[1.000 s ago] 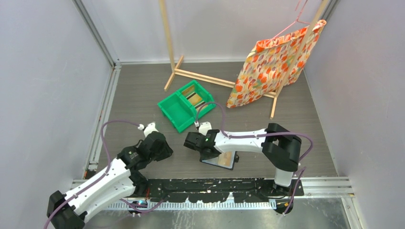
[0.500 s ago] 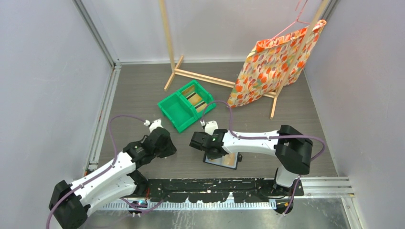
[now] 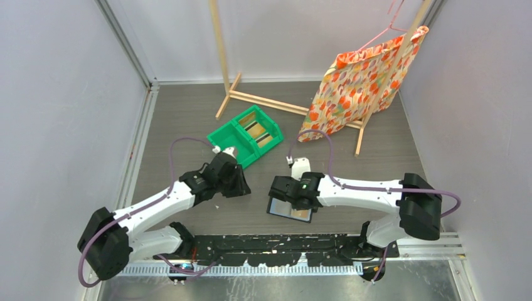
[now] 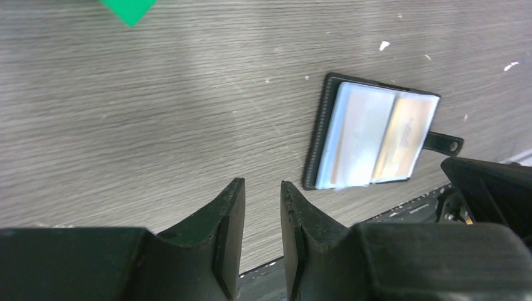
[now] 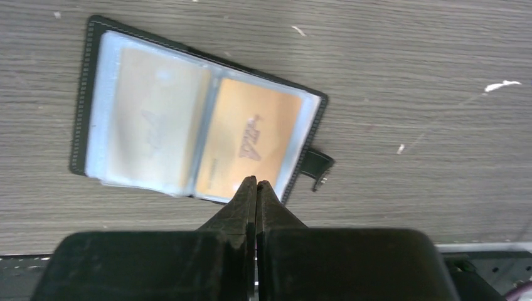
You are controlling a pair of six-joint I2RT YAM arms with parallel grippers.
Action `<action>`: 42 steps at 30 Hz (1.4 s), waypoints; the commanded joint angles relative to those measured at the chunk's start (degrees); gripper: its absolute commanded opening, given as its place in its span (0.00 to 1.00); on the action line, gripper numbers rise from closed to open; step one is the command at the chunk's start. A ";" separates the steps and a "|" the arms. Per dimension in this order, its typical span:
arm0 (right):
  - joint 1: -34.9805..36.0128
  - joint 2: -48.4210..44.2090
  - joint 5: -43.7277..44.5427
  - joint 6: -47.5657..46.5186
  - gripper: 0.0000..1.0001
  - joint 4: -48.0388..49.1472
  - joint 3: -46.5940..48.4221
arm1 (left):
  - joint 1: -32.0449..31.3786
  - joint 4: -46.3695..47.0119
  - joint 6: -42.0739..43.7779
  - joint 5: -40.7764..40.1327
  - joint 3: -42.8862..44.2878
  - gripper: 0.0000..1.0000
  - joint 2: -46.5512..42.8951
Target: Take the credit cards out of the card holder
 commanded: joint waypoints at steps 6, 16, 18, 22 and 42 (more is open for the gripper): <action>-0.35 -3.46 3.53 -1.72 0.28 -0.97 0.51 | -0.81 5.18 3.74 5.81 3.88 0.29 3.65; 1.37 7.59 -8.03 -11.51 0.64 14.08 6.56 | 1.17 -2.83 -1.10 -3.35 -0.75 0.32 -10.23; 1.67 9.61 -9.46 -12.18 0.70 14.86 7.18 | 1.28 -4.47 -1.33 -4.02 -1.28 0.32 -12.20; 1.82 12.84 -8.27 -10.94 0.67 14.10 7.09 | 1.30 -4.93 -1.95 -4.08 -2.10 0.32 -13.41; 0.67 13.82 -7.63 -9.39 0.38 15.19 4.28 | 1.28 -2.05 -1.61 -1.92 -2.65 0.31 -10.06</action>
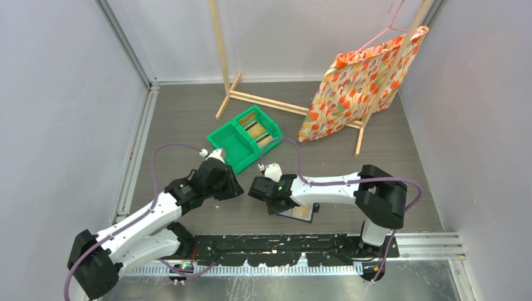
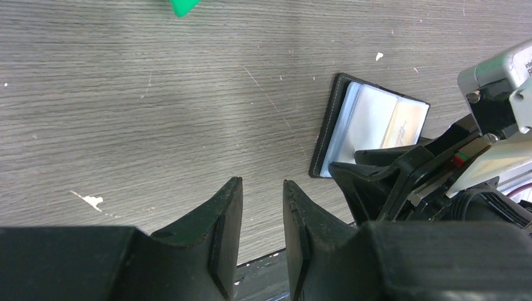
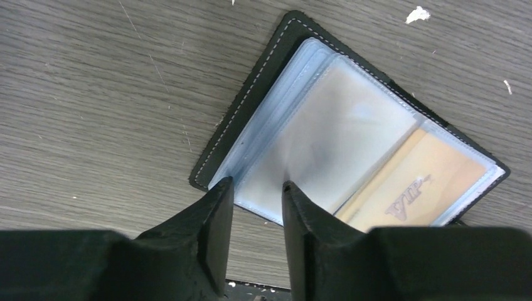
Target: Take the credit cards out of the card holder
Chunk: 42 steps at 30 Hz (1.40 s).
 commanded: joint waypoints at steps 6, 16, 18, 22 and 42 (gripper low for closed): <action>-0.25 -1.90 1.61 0.80 0.08 -0.76 -0.22 | 0.23 2.15 -0.11 0.38 -0.18 0.31 1.12; -0.26 -8.49 5.32 3.86 0.01 -5.02 -2.28 | 0.25 3.73 0.61 1.48 0.79 0.31 3.74; -0.23 -9.98 6.11 5.03 0.01 -5.97 -3.29 | 0.19 3.95 0.94 1.75 1.56 0.31 4.62; -0.23 -13.23 8.24 7.52 0.01 -7.55 -5.35 | 0.21 4.59 1.51 1.69 2.36 0.31 5.65; -1.20 -32.33 17.80 24.36 0.07 -16.93 -16.39 | 0.00 6.39 3.38 8.63 9.49 0.30 10.60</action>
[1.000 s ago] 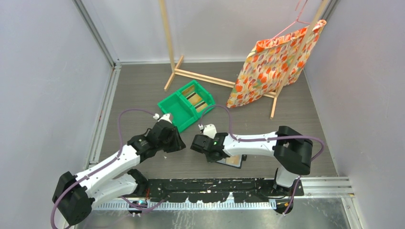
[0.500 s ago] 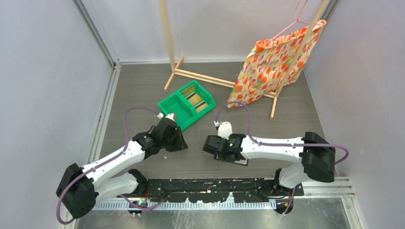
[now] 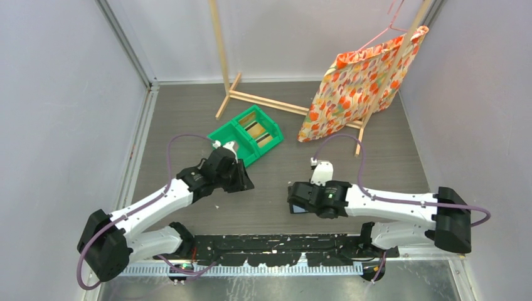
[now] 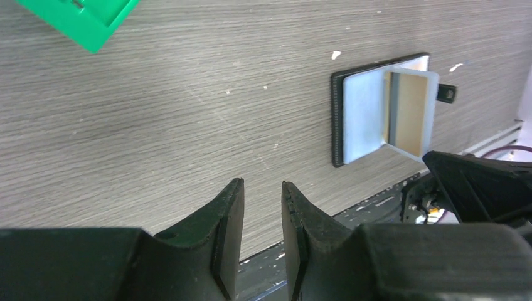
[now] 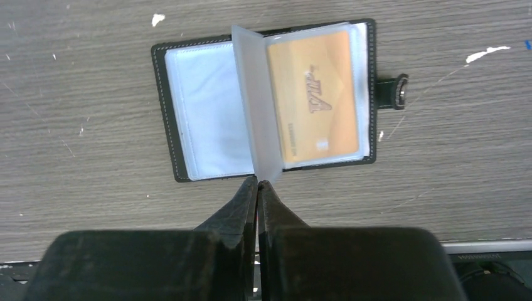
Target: Take the credit cards out of the card holder
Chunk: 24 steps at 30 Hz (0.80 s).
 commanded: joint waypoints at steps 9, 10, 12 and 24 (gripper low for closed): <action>-12.93 -10.28 -0.99 1.21 0.25 1.64 -8.00 | -4.42 4.75 1.33 7.54 8.95 0.30 6.44; -13.63 -10.82 -1.53 0.75 0.27 2.03 -8.50 | -5.08 5.34 1.31 7.74 9.35 0.30 7.48; -14.63 -10.95 -1.97 0.75 0.28 1.83 -8.90 | -6.34 6.74 1.31 8.55 10.22 0.30 9.99; -18.86 -12.18 -9.64 -6.52 0.38 9.55 -10.08 | -12.75 20.67 -3.72 16.02 17.85 0.30 28.37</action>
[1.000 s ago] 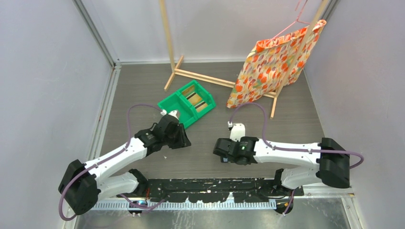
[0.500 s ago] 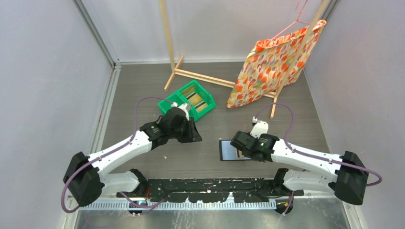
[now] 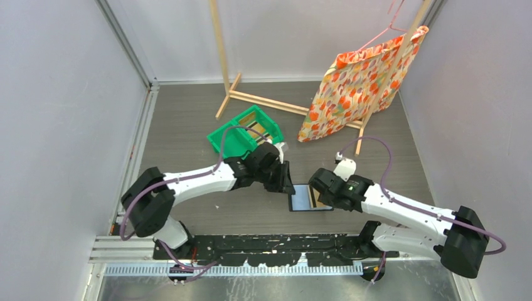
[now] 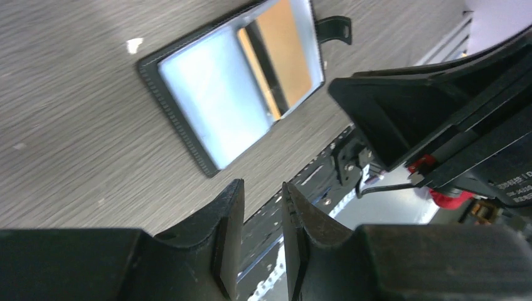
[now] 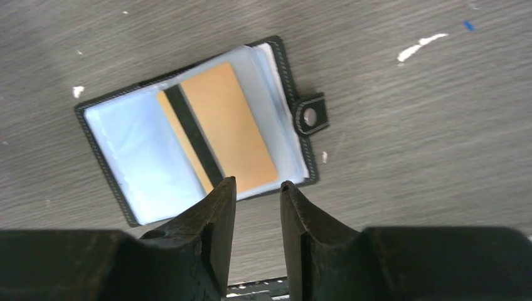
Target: Take the credit cards out of the card holder
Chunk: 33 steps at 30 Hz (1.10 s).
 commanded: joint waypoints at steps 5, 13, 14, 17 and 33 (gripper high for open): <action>-9.63 0.35 -11.32 -8.39 0.38 14.82 -4.40 | -0.80 17.58 -6.53 6.10 1.13 0.29 8.80; -16.21 4.65 -12.74 -11.25 0.42 18.61 -5.22 | -1.14 21.89 -6.74 8.05 5.30 0.28 17.54; -16.83 4.47 -12.78 -11.61 0.42 18.65 -5.36 | -1.15 21.87 -6.45 8.50 5.12 0.27 18.22; -19.54 3.84 -12.48 -11.94 0.49 17.30 -5.77 | -1.14 22.64 -6.66 8.50 2.90 0.26 18.96; -29.38 -3.56 -26.00 -13.96 0.71 18.06 -10.19 | -0.98 17.39 -5.24 0.81 -1.31 0.25 17.51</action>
